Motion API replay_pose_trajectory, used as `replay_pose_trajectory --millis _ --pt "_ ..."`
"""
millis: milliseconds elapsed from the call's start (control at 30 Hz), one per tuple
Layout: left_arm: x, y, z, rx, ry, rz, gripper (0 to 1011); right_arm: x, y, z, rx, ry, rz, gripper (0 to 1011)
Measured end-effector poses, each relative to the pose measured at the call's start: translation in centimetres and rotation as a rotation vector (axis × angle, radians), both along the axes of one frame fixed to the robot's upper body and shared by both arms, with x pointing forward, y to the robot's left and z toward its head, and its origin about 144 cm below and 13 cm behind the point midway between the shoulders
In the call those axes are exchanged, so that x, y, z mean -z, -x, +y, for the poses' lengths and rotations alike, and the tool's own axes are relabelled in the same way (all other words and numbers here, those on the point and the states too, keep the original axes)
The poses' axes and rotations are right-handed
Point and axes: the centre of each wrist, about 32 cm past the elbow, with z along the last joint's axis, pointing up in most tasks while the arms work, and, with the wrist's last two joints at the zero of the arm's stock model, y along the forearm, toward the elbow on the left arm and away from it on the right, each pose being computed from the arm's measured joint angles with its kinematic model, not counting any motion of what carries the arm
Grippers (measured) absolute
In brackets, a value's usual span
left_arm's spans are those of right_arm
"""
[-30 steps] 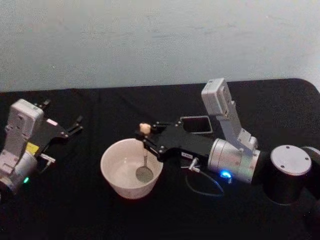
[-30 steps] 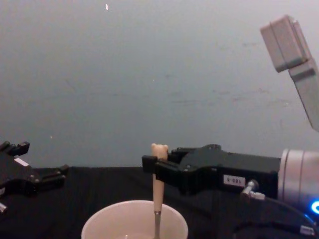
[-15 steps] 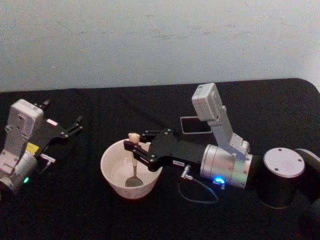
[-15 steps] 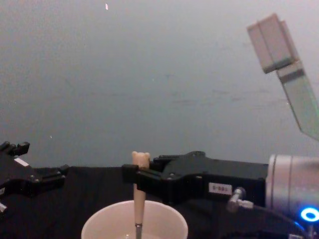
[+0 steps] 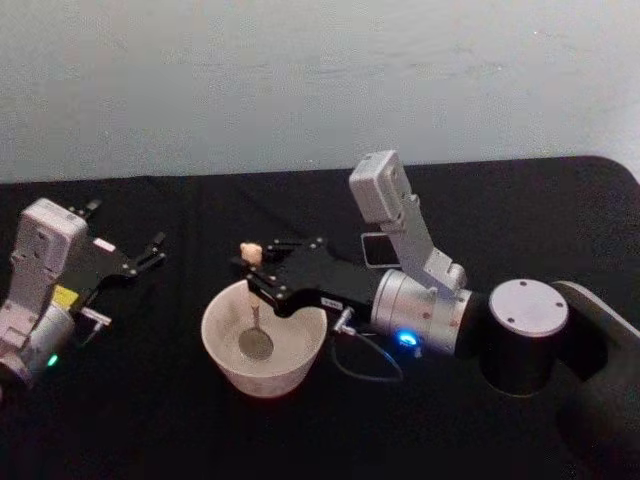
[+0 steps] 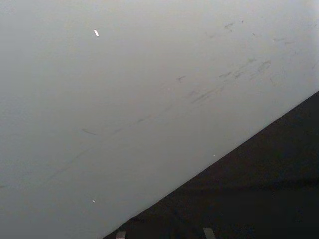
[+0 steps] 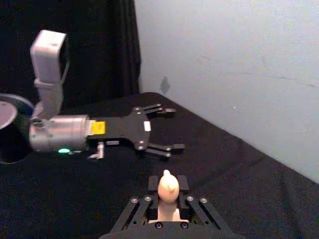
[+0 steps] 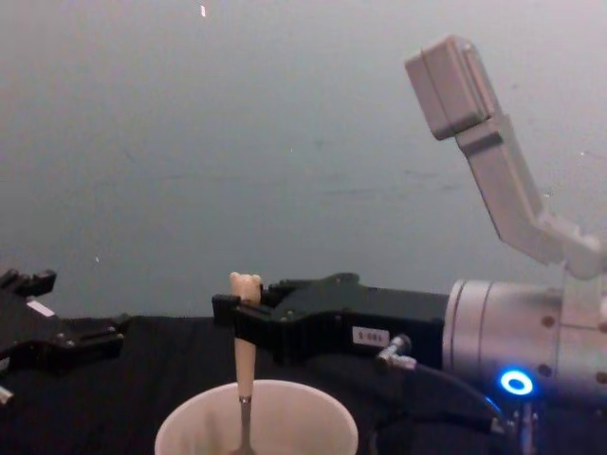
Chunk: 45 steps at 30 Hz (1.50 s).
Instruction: Pick up the stirring spoon with one hand, stir inside the cup, then place it back in its original position.
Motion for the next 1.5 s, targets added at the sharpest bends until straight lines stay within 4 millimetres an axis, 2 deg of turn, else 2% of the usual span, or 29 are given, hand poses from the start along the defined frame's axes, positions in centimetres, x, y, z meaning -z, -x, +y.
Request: replay_pose_trajectory --millis 433,767,967,1233,1500 --pt "0.0 0.0 0.0 0.000 0.000 0.000 1001 -0.1 -1.2 -1.1 0.064 0.021 -0.027 214" --pt "0.0 0.0 0.0 0.000 0.000 0.000 1001 0.0 0.3 -3.2 0.041 0.043 -0.032 214" --pt "0.0 0.0 0.0 0.000 0.000 0.000 1001 0.0 1.2 -3.8 0.009 0.044 -0.025 214" --pt "0.0 0.0 0.0 0.000 0.000 0.000 1001 0.0 1.8 -3.4 -0.022 0.042 -0.012 214" --pt "0.0 0.0 0.0 0.000 0.000 0.000 1001 -0.1 1.2 -1.8 -0.026 0.031 -0.011 214"
